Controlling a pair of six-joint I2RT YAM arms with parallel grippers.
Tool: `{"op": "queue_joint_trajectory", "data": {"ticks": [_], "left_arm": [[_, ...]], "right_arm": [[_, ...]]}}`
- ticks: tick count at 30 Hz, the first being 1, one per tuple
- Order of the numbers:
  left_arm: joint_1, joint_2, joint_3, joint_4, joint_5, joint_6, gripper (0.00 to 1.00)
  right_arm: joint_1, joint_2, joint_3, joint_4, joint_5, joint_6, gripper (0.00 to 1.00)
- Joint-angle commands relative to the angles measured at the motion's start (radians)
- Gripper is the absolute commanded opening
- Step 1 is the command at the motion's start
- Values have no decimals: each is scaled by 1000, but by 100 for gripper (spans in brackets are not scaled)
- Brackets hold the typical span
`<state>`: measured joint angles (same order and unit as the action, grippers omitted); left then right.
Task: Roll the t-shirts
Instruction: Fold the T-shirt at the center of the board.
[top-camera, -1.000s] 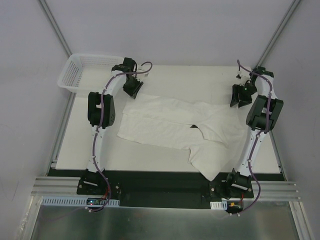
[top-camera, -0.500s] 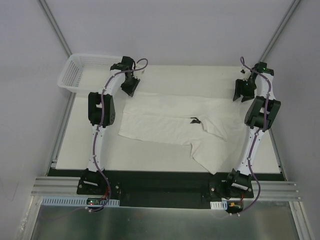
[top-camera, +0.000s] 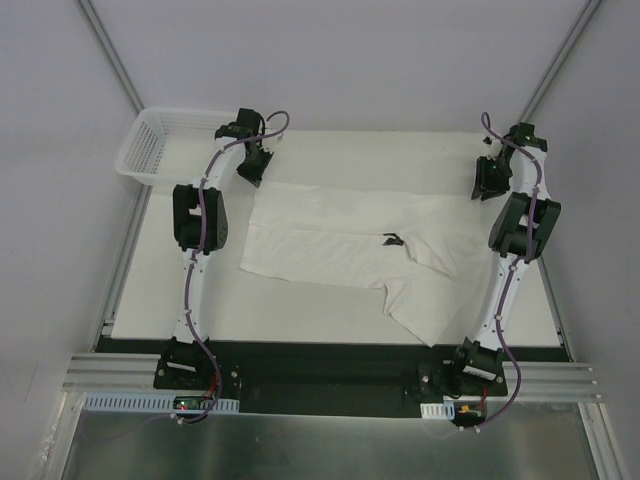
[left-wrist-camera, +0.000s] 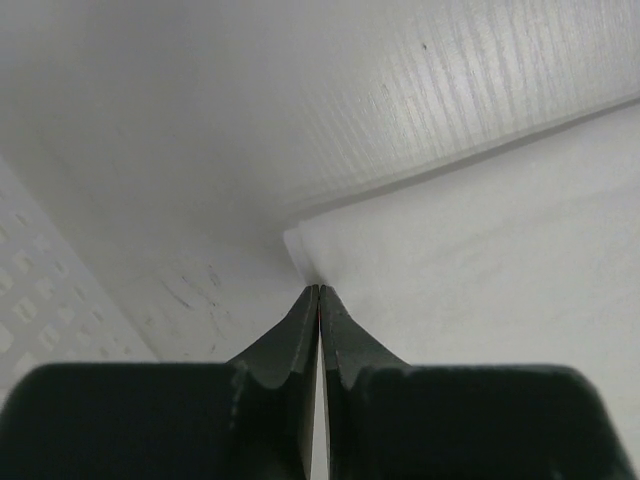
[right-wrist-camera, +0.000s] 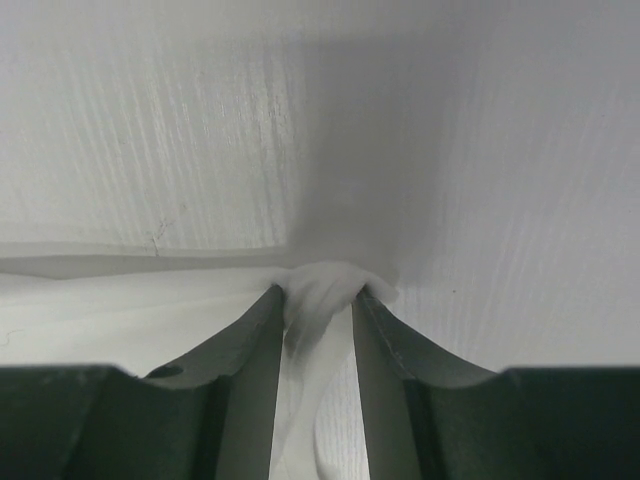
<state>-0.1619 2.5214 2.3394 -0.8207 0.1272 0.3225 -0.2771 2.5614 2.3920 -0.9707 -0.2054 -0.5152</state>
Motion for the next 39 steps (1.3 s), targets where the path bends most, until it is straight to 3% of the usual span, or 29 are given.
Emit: {"op": "queue_joint_trajectory", "data": {"ticks": [1,8,13,20,25,28,29,32,39], "left_arm": [[5,33,40,-9,8,-11,1],[5,53,34,-9,-15,-7,0],[4,48,37,-9,-32,-16,0],[-11,-110,24,-8,-40,-54,0],[-31,-180,20,-3,-40,-48,0],[-42,-164,18,-1,-23,-49,0],[-44,-158,17,-5,4,-51,0],[-50,-124,15,-5,60,-51,0],[-50,-10,37,-15,146,-56,0]], "right_arm": [[-10,13,27,56,35,21,36],[-24,-10,9,89,21,56,50],[-34,-75,-33,55,-29,79,52],[-43,-229,-105,24,-20,78,62],[-42,-297,-142,17,-52,83,63],[-37,-290,-146,10,-101,83,53],[-33,-282,-145,9,-112,81,41],[-21,-242,-139,4,-155,86,26],[12,-155,-119,3,-151,78,17]]}}
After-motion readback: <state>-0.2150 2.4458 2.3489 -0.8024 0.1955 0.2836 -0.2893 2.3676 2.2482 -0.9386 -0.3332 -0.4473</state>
